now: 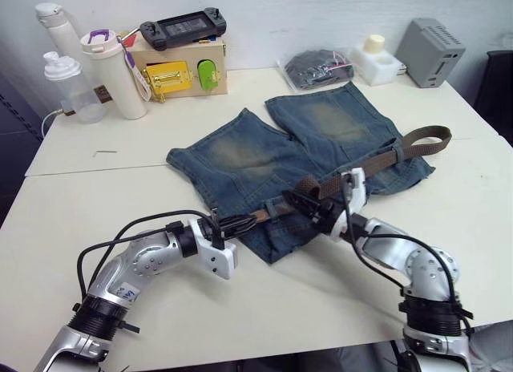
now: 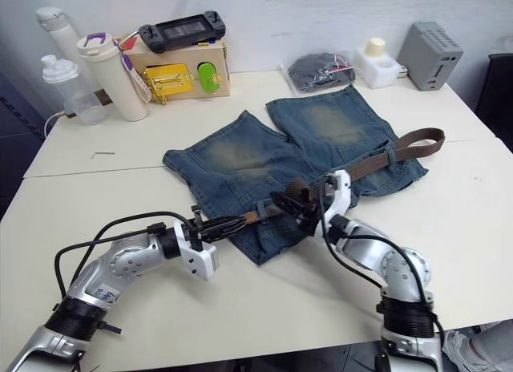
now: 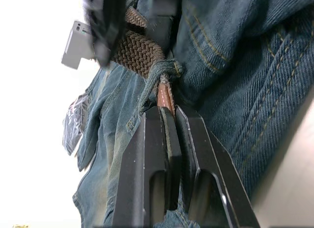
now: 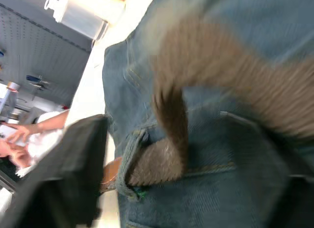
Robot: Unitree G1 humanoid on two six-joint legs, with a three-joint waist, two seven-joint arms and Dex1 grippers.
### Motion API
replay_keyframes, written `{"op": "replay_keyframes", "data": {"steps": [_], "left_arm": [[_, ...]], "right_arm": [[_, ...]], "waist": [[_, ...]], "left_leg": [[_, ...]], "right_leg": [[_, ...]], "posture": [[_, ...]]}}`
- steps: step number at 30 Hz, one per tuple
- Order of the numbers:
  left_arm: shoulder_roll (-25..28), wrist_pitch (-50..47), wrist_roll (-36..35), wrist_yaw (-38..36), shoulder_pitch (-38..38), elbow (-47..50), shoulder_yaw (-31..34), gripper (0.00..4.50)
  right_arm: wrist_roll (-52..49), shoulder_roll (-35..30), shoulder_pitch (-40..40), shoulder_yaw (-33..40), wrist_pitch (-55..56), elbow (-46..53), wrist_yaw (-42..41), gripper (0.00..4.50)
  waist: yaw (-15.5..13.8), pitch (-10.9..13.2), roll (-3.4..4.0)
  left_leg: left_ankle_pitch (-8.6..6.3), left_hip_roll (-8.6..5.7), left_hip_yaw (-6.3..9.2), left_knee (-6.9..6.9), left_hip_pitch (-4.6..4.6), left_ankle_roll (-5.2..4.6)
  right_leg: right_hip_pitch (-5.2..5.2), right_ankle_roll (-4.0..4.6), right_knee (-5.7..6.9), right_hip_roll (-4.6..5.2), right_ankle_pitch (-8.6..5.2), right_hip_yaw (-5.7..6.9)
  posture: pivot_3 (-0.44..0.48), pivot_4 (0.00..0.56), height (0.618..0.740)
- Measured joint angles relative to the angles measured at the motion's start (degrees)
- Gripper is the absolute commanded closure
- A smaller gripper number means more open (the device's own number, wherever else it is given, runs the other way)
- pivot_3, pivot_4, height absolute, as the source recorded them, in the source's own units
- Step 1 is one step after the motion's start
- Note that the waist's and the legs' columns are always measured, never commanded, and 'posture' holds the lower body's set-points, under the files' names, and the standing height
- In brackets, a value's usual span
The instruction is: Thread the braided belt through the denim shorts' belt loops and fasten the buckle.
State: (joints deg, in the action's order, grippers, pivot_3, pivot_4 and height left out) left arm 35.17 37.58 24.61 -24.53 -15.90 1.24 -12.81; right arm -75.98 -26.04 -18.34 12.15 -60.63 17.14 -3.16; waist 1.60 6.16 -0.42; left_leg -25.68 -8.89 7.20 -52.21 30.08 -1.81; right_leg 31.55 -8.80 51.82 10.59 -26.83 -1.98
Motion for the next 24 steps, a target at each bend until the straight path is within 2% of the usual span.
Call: {"op": "replay_keyframes", "data": {"steps": [1,4,7,11,13,17,21,24], "left_arm": [[0.1,0.0,0.0,0.1,0.2,0.1,0.2,4.50],[0.5,0.0,0.1,0.0,0.4,0.1,0.4,4.50],[0.5,0.1,0.1,0.1,0.5,0.1,0.5,4.50],[0.5,0.1,0.1,0.3,0.7,0.2,0.5,4.50],[0.8,0.5,0.2,0.8,1.2,0.3,0.7,4.50],[5.3,3.6,-0.1,2.0,5.9,1.4,3.3,4.50],[14.5,12.3,-1.1,5.4,14.9,-0.7,10.5,4.50],[23.5,22.8,-1.9,9.6,22.2,-9.7,16.8,4.50]], "right_arm": [[0.1,-3.0,0.6,1.0,-0.4,1.7,-1.9,0.06],[3.3,-9.3,2.2,1.5,-0.1,4.9,-6.4,1.01],[13.3,-14.0,3.9,-3.3,2.2,5.3,-9.9,2.54],[24.7,-14.1,4.0,-10.2,6.8,5.3,-11.7,4.39],[29.1,-14.2,3.9,-12.7,8.8,5.4,-12.4,4.46],[34.0,-14.0,4.1,-15.4,10.9,5.7,-13.5,4.46],[35.5,-11.6,4.6,-14.7,10.7,5.6,-13.7,4.46],[36.2,-10.4,4.3,-14.6,10.5,5.2,-14.3,4.46]], "waist": [[0.0,0.0,-0.01],[-0.1,0.0,-0.02],[-0.1,0.0,-0.02],[-0.1,0.0,-0.03],[0.0,-0.1,-0.07],[0.2,-0.4,-0.39],[0.1,-0.7,-0.55],[0.3,-0.7,-0.50]], "left_leg": [[0.00,0.01,0.03,0.00,-0.01,0.00],[0.01,0.07,-0.01,0.01,-0.02,0.02],[0.02,0.08,-0.03,0.02,-0.02,0.01],[0.02,0.08,-0.06,0.03,-0.01,0.01],[0.02,0.08,-0.06,0.03,-0.04,0.01],[0.00,0.17,-0.07,0.19,-0.24,0.04],[-0.03,0.20,-0.09,0.21,-0.33,0.09],[-0.09,0.27,-0.21,0.29,-0.46,0.18]], "right_leg": [[-0.03,0.00,-0.03,-0.02,0.00,0.01],[-0.11,0.00,-0.18,-0.02,0.00,0.05],[-0.11,-0.01,-0.21,-0.02,0.00,0.05],[-0.11,-0.01,-0.21,0.00,0.00,0.05],[-0.11,-0.01,-0.21,-0.01,0.00,0.05],[-0.15,-0.01,-0.19,-0.04,0.00,0.08],[-0.17,0.00,-0.18,-0.07,0.00,0.08],[-0.14,0.02,-0.13,-0.07,-0.01,0.08]], "posture": [[0.000,0.150,0.645],[0.000,0.150,0.645],[0.000,0.150,0.645],[0.000,0.150,0.645],[0.000,0.150,0.645],[0.000,0.150,0.645],[0.000,0.150,0.645],[0.000,0.150,0.645]]}}
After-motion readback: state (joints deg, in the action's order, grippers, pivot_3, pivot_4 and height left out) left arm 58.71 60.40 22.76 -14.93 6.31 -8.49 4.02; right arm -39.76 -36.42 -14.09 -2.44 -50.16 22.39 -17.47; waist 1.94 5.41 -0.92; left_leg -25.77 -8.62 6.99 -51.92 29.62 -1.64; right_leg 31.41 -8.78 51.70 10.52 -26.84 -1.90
